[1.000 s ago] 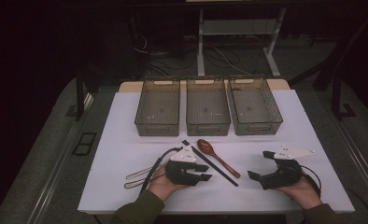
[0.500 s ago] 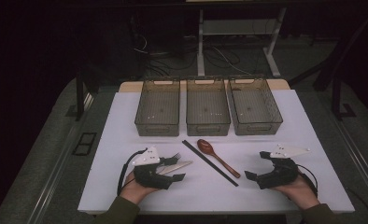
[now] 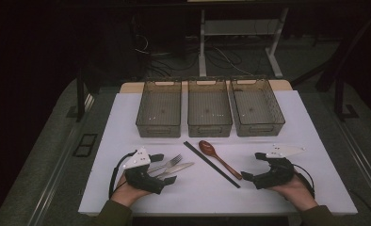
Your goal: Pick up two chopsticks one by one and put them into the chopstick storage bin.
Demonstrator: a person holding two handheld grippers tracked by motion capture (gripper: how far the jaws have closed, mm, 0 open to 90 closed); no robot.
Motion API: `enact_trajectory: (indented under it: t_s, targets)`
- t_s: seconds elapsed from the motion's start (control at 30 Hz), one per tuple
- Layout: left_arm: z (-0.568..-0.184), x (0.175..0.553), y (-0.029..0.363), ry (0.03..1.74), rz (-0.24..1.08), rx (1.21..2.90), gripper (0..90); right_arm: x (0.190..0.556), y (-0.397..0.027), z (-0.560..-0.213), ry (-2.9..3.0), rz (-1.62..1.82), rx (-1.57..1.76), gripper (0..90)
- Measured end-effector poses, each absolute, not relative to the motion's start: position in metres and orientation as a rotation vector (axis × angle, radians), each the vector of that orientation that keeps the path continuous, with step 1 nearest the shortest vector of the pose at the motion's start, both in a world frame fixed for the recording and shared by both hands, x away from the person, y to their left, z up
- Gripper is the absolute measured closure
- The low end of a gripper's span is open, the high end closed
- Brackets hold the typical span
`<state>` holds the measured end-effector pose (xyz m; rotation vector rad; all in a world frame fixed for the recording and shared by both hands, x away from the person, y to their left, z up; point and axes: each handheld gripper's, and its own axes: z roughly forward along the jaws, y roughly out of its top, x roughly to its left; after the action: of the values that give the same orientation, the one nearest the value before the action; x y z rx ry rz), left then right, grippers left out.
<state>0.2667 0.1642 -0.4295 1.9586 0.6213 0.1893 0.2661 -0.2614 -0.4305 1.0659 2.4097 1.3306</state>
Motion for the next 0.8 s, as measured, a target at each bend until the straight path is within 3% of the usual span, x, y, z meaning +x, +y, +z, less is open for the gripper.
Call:
enact_trajectory:
  t_s: [0.1, 0.4, 0.8]
  targets:
    - [-0.429, 0.268, 0.164, 0.634, 0.181, 1.956, 0.0, 0.266, -0.259, -0.429, 2.404, 1.340, 1.083, 13.0]
    - [-0.428, 0.267, 0.161, 0.644, 0.179, 1.966, 0.0, 0.267, -0.237, -0.425, 2.449, 1.354, 1.023, 36.2]
    - [-0.428, 0.268, 0.162, 0.645, 0.181, 1.955, 0.0, 0.273, -0.210, -0.430, 2.531, 1.325, 0.975, 59.2]
